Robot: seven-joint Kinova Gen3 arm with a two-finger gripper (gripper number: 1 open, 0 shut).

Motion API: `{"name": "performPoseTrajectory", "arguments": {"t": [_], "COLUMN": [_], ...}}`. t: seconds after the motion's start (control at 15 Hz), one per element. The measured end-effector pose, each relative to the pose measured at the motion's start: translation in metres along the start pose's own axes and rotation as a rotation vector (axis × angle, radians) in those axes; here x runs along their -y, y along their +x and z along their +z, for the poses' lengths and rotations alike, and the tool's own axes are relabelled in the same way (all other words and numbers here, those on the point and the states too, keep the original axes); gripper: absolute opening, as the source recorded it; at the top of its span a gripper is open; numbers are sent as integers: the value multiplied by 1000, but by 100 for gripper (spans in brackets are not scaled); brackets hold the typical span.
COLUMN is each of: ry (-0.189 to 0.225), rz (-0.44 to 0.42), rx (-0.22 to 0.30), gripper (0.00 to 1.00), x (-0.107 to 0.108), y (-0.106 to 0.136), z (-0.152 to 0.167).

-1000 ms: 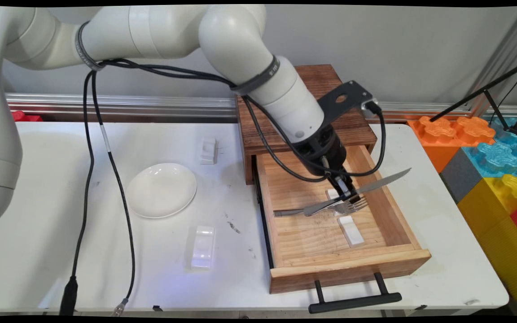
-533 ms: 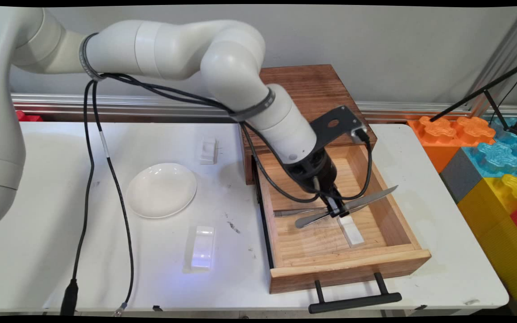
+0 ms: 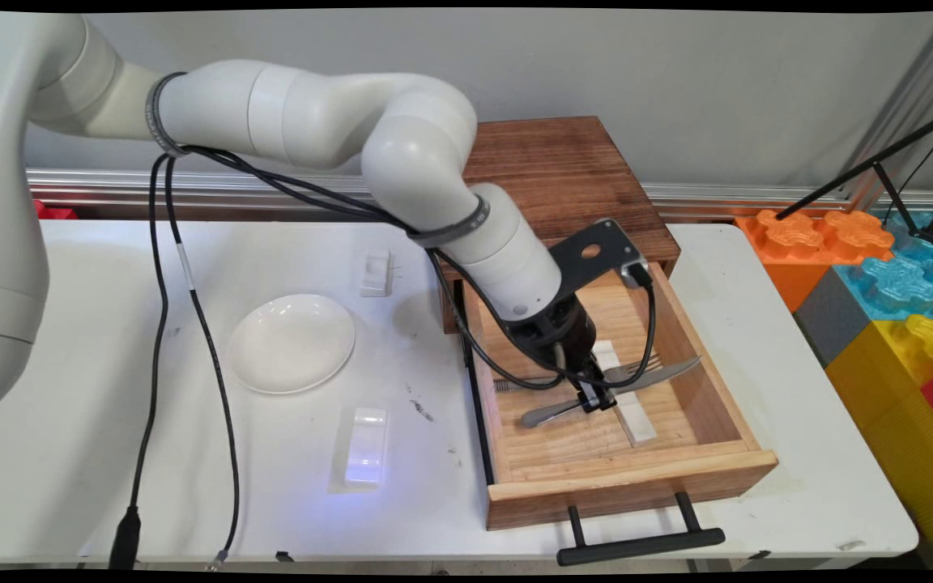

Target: Place the picked object into the drawer

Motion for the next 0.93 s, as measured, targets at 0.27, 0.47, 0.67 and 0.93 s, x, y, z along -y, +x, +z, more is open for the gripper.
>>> {"name": "performPoseTrajectory", "arguments": {"t": [0.27,0.47,0.67,0.93], "ry": [1,1,-1,-4], "rz": [3,5,6,8], "rx": [5,8,10,12], "gripper": [0,0,0,0], "x": [-1,-2,-3,-4], "y": [-6,-10,-12,-15], "z": [9,15,19,24]}}
